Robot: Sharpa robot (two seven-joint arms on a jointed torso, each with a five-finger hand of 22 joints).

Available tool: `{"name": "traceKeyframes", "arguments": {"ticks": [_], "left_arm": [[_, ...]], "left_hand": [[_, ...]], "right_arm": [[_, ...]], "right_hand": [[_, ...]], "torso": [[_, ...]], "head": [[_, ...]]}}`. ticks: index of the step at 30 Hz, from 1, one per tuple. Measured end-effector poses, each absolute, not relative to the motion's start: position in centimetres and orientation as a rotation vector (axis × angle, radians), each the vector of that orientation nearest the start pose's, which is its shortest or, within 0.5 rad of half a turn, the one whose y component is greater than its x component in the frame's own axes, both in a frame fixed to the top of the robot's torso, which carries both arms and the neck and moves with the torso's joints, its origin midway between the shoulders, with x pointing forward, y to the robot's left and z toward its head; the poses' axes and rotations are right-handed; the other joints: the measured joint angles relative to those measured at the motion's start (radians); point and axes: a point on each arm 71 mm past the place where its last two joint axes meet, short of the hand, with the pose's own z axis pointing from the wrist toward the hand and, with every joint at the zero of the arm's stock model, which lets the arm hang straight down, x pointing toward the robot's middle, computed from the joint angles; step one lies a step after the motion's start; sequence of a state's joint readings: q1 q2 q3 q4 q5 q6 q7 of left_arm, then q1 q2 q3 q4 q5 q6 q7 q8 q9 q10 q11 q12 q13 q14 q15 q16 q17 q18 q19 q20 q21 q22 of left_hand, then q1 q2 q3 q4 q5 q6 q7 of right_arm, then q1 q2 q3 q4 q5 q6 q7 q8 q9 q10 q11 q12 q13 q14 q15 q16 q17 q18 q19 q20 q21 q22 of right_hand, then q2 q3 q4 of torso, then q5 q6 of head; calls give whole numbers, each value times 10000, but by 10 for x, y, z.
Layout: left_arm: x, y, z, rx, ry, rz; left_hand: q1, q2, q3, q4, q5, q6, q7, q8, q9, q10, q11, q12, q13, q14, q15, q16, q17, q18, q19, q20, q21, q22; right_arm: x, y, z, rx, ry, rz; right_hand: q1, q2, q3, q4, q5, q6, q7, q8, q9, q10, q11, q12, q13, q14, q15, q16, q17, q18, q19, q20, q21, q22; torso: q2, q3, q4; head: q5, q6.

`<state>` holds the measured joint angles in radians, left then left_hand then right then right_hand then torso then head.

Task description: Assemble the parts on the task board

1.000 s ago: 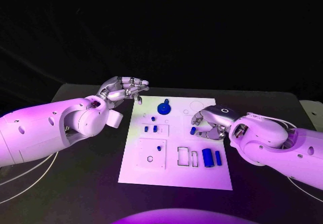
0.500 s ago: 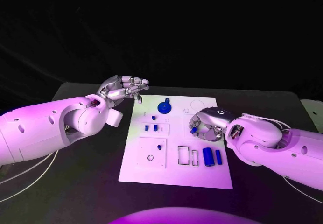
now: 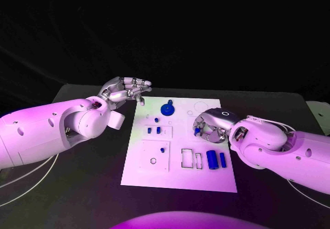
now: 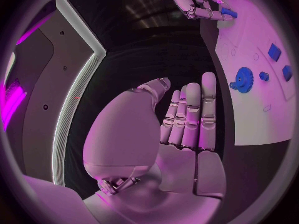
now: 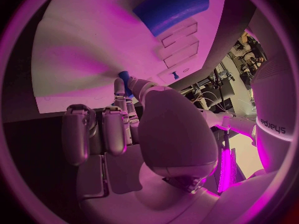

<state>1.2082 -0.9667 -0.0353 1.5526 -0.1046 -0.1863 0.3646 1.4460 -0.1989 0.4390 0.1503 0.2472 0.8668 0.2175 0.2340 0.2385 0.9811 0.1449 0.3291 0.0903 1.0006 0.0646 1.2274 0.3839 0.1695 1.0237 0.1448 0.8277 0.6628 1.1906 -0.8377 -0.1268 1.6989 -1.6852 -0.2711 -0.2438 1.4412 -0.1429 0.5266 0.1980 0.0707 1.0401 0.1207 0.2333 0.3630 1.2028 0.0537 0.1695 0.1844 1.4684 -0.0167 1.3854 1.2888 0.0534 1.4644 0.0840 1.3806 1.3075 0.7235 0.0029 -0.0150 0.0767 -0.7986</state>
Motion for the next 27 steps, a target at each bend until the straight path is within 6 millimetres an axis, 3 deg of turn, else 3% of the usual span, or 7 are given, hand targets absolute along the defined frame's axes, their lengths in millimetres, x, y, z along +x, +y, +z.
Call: {"name": "traceKeyframes", "arguments": {"ticks": [8,17,22,27], "left_arm": [[481,254,-169,-10067,14841,-15413],[482,254,-170,-10078,14850,-15392],[482,253,-170,-10076,14865,-15404],[483,251,-170,-10066,14886,-15434]], "left_hand": [[0,0,0,0,0,0,0,0,0,0,0,0,0,0,0,0,1,0,0,0,0,0],[0,0,0,0,0,0,0,0,0,0,0,-1,9,0,0,0,-8,0,0,0,0,-9],[0,0,0,0,0,0,0,0,0,0,0,-1,9,0,0,0,-8,0,0,0,0,-9],[0,0,0,0,0,0,0,0,0,0,0,-1,8,0,0,0,-8,0,0,0,0,-9]], "right_arm": [[426,-152,-200,-3895,16589,6131],[409,-148,-179,-3676,15825,6807],[398,-133,-171,-3664,15547,7487],[387,-103,-171,-3746,15466,8421]], "right_hand": [[-26,78,269,-246,-54,-1,0,1,-10,60,-13,26,22,-34,-34,0,12,0,0,0,40,-1],[-26,78,364,-342,-12,-18,-18,1,-10,60,-12,26,32,-35,-33,40,40,0,0,0,79,-1],[-27,76,406,-385,-10,-35,-35,1,-10,59,-11,-16,43,-35,-33,40,50,0,0,1,78,-2],[-29,72,432,-412,-10,-38,-37,2,-10,59,-11,-16,44,-35,-33,40,50,0,0,1,78,-2]], "torso": [[-4,0,9],[-19,-5,-3],[-19,0,-6],[-20,-1,-9]], "head": [[-8,-14],[15,-7],[76,-5],[185,-35]]}}
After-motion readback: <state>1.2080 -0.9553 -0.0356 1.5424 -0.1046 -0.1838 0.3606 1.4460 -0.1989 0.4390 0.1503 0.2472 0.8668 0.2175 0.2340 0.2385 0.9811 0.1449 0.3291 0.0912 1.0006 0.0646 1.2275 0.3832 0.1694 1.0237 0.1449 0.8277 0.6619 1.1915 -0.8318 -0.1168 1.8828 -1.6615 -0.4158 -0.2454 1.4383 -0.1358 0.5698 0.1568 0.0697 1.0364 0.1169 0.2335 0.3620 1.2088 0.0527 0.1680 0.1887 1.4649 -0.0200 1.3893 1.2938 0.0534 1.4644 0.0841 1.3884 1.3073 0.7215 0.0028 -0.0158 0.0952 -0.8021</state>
